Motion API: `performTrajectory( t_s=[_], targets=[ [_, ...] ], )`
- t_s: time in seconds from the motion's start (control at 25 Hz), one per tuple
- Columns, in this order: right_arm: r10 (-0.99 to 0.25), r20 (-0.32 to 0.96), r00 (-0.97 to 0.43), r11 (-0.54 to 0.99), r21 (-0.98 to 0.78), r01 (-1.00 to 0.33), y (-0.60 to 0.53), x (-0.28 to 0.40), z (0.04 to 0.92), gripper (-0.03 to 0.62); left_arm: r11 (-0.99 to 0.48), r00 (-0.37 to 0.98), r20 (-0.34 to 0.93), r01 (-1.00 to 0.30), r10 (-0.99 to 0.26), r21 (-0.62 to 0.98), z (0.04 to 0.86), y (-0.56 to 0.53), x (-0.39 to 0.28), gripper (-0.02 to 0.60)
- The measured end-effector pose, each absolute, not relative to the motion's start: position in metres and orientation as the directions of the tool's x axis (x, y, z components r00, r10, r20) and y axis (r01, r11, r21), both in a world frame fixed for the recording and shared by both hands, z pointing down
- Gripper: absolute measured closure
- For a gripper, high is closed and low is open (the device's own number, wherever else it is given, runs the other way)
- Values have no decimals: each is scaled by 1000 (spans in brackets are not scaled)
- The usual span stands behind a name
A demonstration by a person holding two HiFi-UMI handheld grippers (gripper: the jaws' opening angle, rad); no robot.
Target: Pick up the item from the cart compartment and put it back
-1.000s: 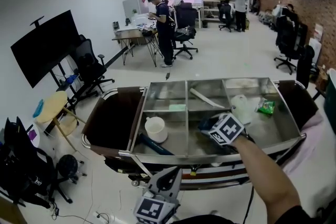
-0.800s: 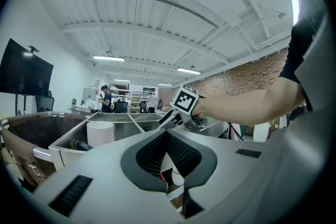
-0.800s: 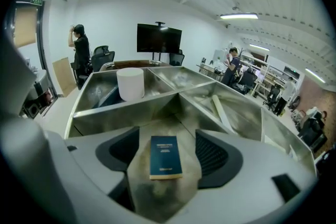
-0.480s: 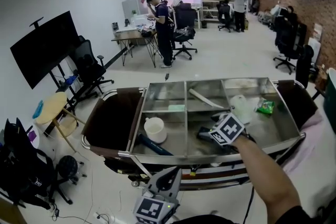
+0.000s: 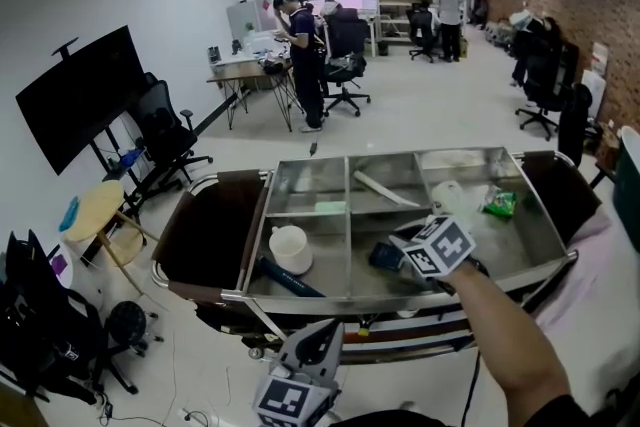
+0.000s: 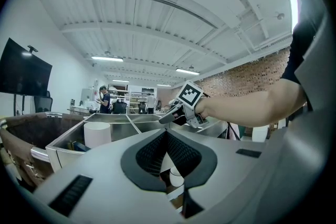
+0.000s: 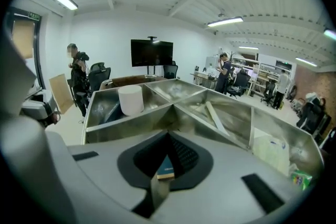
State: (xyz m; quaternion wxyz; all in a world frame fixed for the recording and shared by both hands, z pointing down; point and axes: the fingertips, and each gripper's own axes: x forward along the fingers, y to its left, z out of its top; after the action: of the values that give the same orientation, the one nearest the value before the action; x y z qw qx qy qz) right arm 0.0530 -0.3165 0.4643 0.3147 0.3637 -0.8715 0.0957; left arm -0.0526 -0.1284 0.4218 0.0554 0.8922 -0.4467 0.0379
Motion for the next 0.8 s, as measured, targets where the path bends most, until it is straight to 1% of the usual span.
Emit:
performTrajectory(
  t_s=[0.16, 0.28, 0.52, 0.8],
  targets=[
    [-605, 559, -567, 703, 40, -710, -308, 54, 449, 588, -599, 602, 118, -798, -790, 65, 422, -128, -50, 581],
    [-659, 453, -601, 680, 16, -733, -290, 55, 430, 588, -598, 601, 119, -799, -791, 65, 423, -128, -49, 581],
    [-744, 277, -608, 634, 7, -773, -239, 70, 391, 588, -598, 601, 120, -799, -790, 63, 424, -133, -48, 581],
    [-780, 155, -606, 608, -44, -793, -175, 100, 357, 588, -598, 600, 114, -800, -792, 59, 421, -138, -50, 581]
  ],
)
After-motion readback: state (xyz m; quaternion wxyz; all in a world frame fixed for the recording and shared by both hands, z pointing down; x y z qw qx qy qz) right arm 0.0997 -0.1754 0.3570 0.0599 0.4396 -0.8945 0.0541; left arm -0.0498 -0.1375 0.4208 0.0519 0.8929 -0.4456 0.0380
